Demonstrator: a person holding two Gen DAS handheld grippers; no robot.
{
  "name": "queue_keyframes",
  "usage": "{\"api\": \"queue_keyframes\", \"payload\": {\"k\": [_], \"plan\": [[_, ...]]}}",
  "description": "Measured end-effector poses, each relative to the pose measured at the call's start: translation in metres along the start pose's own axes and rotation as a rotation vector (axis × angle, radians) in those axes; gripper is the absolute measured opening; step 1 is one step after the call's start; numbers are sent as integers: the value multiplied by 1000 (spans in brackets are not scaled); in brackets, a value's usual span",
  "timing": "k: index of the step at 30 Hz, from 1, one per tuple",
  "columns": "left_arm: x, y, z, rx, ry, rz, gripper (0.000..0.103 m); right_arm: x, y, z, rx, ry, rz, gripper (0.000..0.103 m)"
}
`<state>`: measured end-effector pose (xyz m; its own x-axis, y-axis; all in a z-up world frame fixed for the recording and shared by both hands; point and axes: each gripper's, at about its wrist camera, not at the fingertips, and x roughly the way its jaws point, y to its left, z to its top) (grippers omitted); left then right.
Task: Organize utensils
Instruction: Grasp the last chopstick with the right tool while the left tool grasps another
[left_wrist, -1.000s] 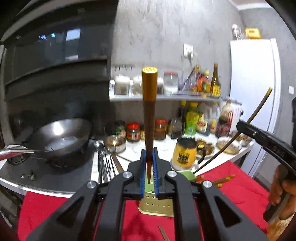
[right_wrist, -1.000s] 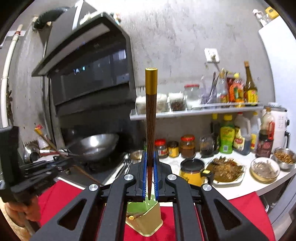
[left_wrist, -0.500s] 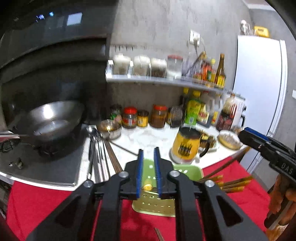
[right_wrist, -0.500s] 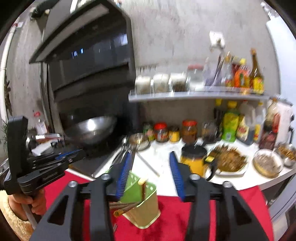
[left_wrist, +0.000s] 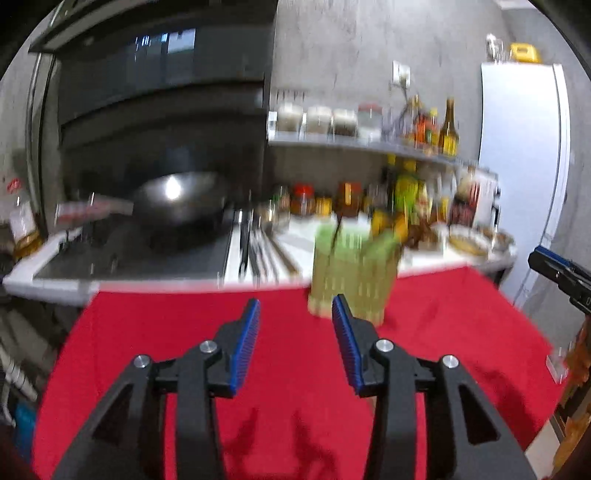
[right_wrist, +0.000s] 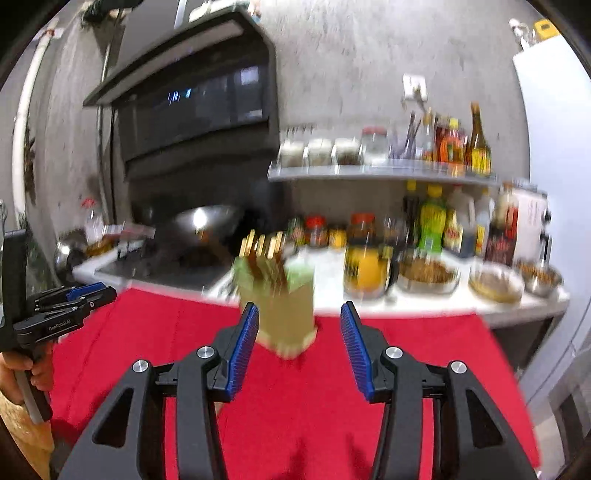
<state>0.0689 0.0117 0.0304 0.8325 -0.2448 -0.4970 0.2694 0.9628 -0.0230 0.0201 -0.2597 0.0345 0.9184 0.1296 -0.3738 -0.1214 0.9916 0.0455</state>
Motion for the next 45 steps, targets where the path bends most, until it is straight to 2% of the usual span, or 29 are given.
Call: {"api": "queue_keyframes", "payload": {"k": [3, 7, 11, 13, 15, 18, 27, 35, 37, 39, 45], "plan": [[3, -2, -47, 6, 86, 25, 40, 4, 11, -46, 1, 93, 11, 48], [16, -5, -97, -8, 208, 26, 40, 18, 28, -86, -6, 200, 33, 48], [26, 6, -116, -59, 271, 15, 40, 39, 47, -109, -5, 301, 78, 47], [29, 12, -116, -55, 277, 32, 40, 50, 60, -116, -18, 339, 104, 46], [28, 16, -115, -61, 273, 38, 40, 58, 71, -119, -31, 363, 127, 34], [29, 21, -113, -70, 272, 35, 40, 73, 90, -121, -60, 402, 154, 24], [38, 34, -114, -92, 287, 39, 40, 97, 105, -126, -92, 463, 155, 22], [42, 34, -115, -104, 306, 19, 40, 108, 109, -128, -147, 500, 84, 21], [42, 31, -114, -101, 307, 9, 40, 107, 106, -127, -150, 499, 75, 12], [42, 25, -113, -93, 312, -11, 40, 105, 101, -128, -154, 500, 63, 7], [47, -9, -111, -60, 339, -129, 40, 92, 62, -132, -81, 496, 36, 7]]}}
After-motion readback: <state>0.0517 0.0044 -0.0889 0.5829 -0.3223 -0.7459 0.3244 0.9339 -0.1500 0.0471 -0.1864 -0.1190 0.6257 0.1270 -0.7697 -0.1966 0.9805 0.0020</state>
